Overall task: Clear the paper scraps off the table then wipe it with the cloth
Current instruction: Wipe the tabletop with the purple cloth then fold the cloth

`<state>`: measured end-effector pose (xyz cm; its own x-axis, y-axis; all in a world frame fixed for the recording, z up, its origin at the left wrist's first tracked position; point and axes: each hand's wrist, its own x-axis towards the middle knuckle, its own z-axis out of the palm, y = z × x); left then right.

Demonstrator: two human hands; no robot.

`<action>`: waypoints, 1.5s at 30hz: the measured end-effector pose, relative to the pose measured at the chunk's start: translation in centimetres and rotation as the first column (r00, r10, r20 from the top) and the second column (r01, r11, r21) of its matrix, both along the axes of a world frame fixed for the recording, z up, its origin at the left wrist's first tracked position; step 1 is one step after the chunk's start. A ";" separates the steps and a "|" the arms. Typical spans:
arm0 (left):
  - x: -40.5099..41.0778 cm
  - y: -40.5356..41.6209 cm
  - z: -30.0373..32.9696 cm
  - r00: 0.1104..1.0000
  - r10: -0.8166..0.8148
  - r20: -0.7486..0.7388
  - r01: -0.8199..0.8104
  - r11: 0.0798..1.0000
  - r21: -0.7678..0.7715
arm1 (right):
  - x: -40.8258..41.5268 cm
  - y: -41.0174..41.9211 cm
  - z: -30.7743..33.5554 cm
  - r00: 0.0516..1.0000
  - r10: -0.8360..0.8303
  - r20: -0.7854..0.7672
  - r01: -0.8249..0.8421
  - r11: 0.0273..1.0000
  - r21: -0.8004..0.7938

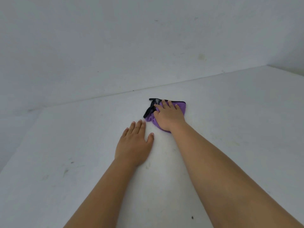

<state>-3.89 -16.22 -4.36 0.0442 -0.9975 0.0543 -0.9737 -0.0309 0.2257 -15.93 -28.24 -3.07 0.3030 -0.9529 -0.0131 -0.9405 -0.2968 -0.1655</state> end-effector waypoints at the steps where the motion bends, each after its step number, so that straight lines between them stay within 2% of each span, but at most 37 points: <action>1: 0.0 0.0 0.0 1.000 0.002 -0.001 -0.002 1.000 0.004 | -0.8 -0.5 0.0 0.999 -0.034 0.002 0.034 0.999 -0.004; 5: 0.0 0.0 0.1 1.000 0.002 -0.001 -0.002 1.000 0.001 | -5.3 -1.6 -0.1 0.969 -0.246 0.004 0.246 0.969 0.001; 9: -0.2 0.0 0.0 1.000 0.013 0.005 -0.013 1.000 0.000 | -6.5 -0.1 -0.4 0.835 -0.550 -0.018 0.550 0.835 0.012; 11: -0.2 -0.1 -0.1 1.000 0.012 0.009 -0.012 1.000 -0.008 | -5.0 0.8 -0.4 0.796 -0.603 -0.053 0.605 0.796 0.021; 14: -0.2 -0.2 -0.2 1.000 0.012 0.004 -0.012 1.000 -0.018 | -3.2 1.3 -0.6 0.853 -0.519 -0.046 0.520 0.854 -0.001; 18: -0.1 -0.2 -0.3 1.000 0.017 -0.004 -0.017 1.000 -0.020 | -2.0 -0.4 -0.9 0.967 -0.254 -0.022 0.253 0.967 -0.038; 21: -0.1 -0.1 -0.2 1.000 0.018 -0.003 -0.018 1.000 -0.023 | -1.7 -2.8 -0.6 0.995 -0.095 -0.027 0.095 0.995 -0.035; 23: -0.1 -0.1 -0.2 1.000 0.019 -0.005 -0.019 0.999 -0.026 | -1.8 -4.5 -0.3 0.997 -0.071 -0.018 0.071 0.997 -0.029; 28: 0.0 -0.1 -0.1 1.000 0.026 0.002 -0.026 1.000 -0.018 | -3.6 -6.4 -0.1 0.964 -0.264 0.005 0.264 0.964 0.027; 33: 0.1 -0.2 0.1 1.000 0.025 0.014 -0.025 1.000 0.019 | -6.7 -3.4 0.2 0.889 -0.459 -0.007 0.458 0.888 0.044; 45: -0.4 3.9 1.1 0.999 -0.026 0.030 0.024 0.998 0.054 | -16.8 12.3 0.7 0.808 -0.589 -0.030 0.590 0.806 0.054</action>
<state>-4.31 -12.30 -3.25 0.0182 -0.9998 0.0016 -0.9808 -0.0175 0.1944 -32.75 -15.98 -2.40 -0.3171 -0.9455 -0.0738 -0.9333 0.3250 -0.1525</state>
